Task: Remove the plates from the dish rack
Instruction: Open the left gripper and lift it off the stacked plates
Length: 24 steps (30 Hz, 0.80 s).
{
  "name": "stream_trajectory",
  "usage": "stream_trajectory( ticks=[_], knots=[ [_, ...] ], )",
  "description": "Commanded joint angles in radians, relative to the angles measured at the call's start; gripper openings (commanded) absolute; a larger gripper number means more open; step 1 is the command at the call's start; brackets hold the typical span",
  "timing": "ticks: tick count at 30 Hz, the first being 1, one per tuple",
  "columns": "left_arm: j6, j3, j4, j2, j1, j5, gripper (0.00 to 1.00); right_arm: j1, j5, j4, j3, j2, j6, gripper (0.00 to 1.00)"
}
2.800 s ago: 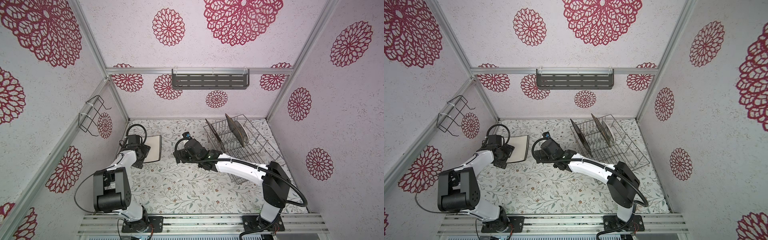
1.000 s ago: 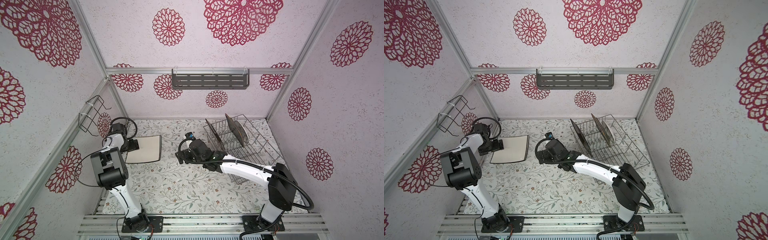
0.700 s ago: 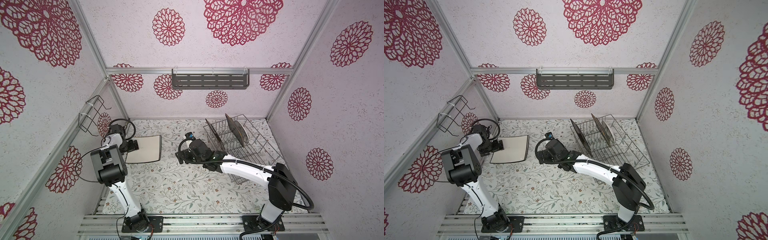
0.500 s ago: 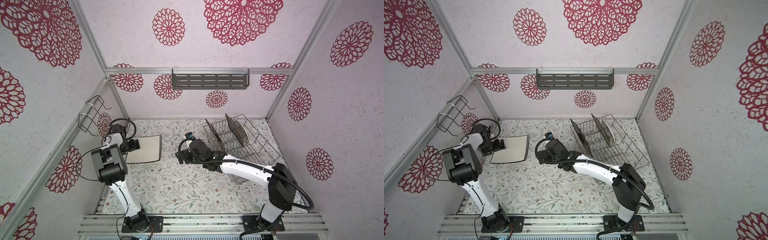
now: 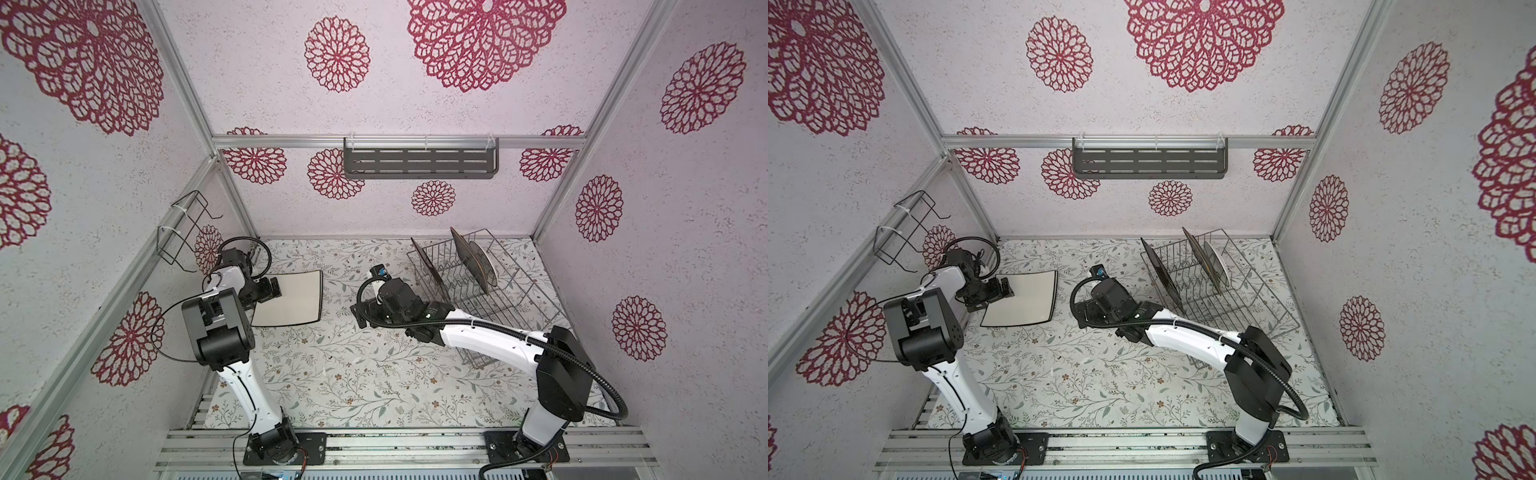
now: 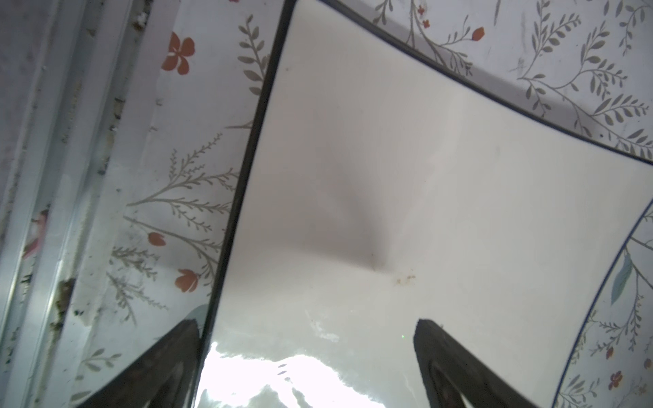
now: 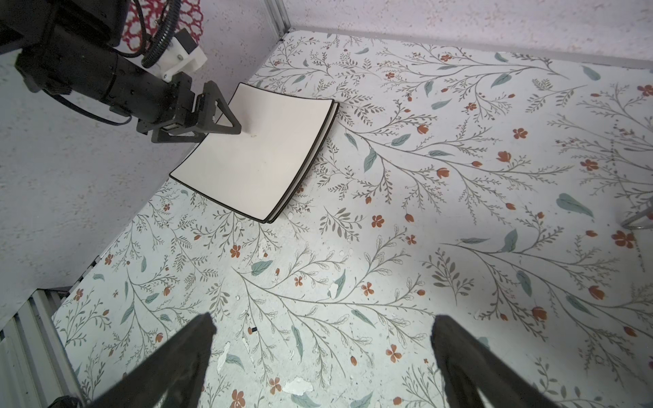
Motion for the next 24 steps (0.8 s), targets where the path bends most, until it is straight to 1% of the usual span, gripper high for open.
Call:
stream_trajectory(
  ticks=[1, 8, 11, 16, 19, 20, 22, 24],
  knots=[
    [-0.005, 0.023, 0.000, 0.001, 0.001, 0.057, 0.99, -0.006, -0.001, -0.001, 0.038, -0.048, -0.011, 0.99],
    [-0.004, 0.028, -0.005, 0.005, 0.001, 0.033, 0.99, -0.006, 0.001, -0.004, 0.042, -0.047, -0.012, 0.99],
    [-0.020, 0.037, -0.009, 0.003, 0.001, -0.024, 1.00, -0.006, 0.002, -0.008, 0.046, -0.045, -0.012, 0.99],
    [-0.069, 0.035, -0.004, -0.046, -0.016, -0.265, 1.00, -0.006, 0.042, -0.048, 0.060, -0.044, -0.034, 0.99],
    [-0.083, 0.031, -0.011, -0.077, -0.045, -0.393, 1.00, -0.010, 0.072, -0.084, 0.074, -0.049, -0.053, 0.99],
    [-0.094, 0.028, -0.012, -0.122, -0.056, -0.429, 1.00, -0.013, 0.079, -0.095, 0.077, -0.051, -0.057, 0.99],
    [-0.130, 0.017, -0.010, -0.151, -0.083, -0.509, 1.00, -0.018, 0.096, -0.115, 0.084, -0.058, -0.062, 0.99],
    [-0.122, -0.005, 0.008, -0.178, -0.116, -0.587, 1.00, -0.026, 0.104, -0.136, 0.086, -0.068, -0.064, 0.99]
  ],
)
